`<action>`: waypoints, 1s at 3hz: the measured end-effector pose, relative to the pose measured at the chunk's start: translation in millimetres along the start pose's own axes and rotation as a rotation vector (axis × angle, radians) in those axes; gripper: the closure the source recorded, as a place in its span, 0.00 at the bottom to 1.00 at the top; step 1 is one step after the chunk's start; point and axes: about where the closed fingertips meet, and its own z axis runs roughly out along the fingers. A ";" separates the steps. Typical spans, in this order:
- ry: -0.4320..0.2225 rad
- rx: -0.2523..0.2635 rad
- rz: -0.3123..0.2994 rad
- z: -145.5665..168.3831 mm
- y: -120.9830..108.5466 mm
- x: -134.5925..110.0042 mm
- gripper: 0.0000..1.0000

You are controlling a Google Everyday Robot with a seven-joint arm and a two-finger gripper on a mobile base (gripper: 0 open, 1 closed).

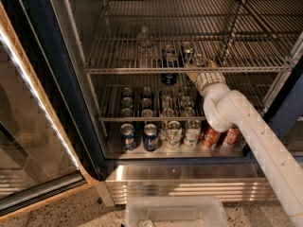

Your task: Pick green can from middle shelf of fridge

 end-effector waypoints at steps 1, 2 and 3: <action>0.007 -0.002 0.008 -11.6 -0.7 -1.1 1.00; 0.021 0.000 0.022 -26.0 -1.1 1.1 1.00; 0.033 0.002 0.030 -49.4 1.0 2.1 1.00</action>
Offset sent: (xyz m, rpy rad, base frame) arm -0.0442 -0.0091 -0.0045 0.0330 0.0417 -0.0083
